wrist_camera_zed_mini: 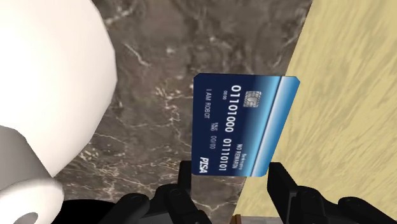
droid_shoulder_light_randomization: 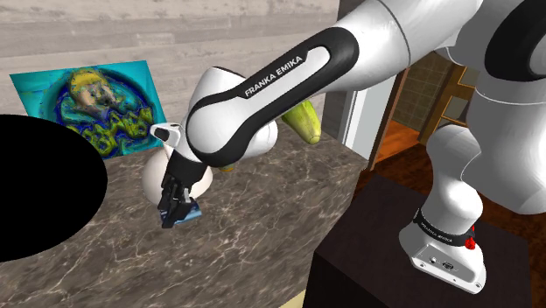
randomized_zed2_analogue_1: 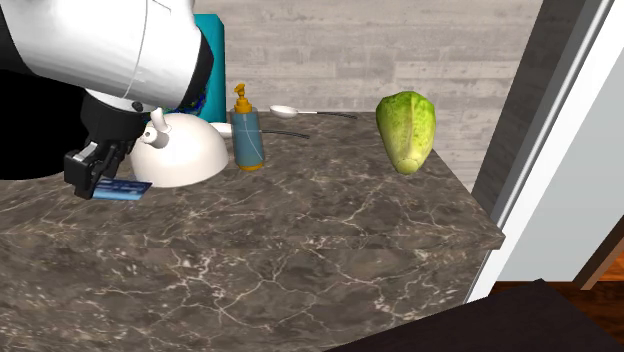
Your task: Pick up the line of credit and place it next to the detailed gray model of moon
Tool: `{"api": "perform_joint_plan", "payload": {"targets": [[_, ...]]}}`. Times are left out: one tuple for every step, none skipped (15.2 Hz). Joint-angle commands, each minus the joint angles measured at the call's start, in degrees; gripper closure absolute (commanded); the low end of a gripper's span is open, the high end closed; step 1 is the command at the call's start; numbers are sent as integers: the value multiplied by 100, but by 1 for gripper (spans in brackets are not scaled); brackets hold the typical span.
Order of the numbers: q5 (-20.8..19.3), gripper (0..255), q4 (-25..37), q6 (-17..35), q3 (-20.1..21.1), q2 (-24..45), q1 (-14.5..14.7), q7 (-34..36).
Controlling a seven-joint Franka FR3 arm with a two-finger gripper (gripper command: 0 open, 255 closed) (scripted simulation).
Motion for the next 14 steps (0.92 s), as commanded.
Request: {"api": "perform_joint_plan", "payload": {"targets": [[124,255,-7,95,57,96,-30,-116],[190,255,-17,141,87,140,-49,-183],[257,255,-26,187,118,185,-69,-250],[324,255,-33,233,151,231,-91,-317],[391,255,-39,278,184,277,-112,-386],[459,255,-43,322,218,324,-135,-455],[575,255,-47,397,277,405,-174,-574],[575,255,-47,397,278,405,-176,-573],[574,255,-47,397,278,405,-176,-573],[574,255,-47,397,278,405,-176,-573],[574,255,-47,397,278,405,-176,-573],[575,255,-47,397,278,405,-176,-573],[575,255,-47,397,278,405,-176,-573],[575,255,-47,397,278,405,-176,-573]]}}
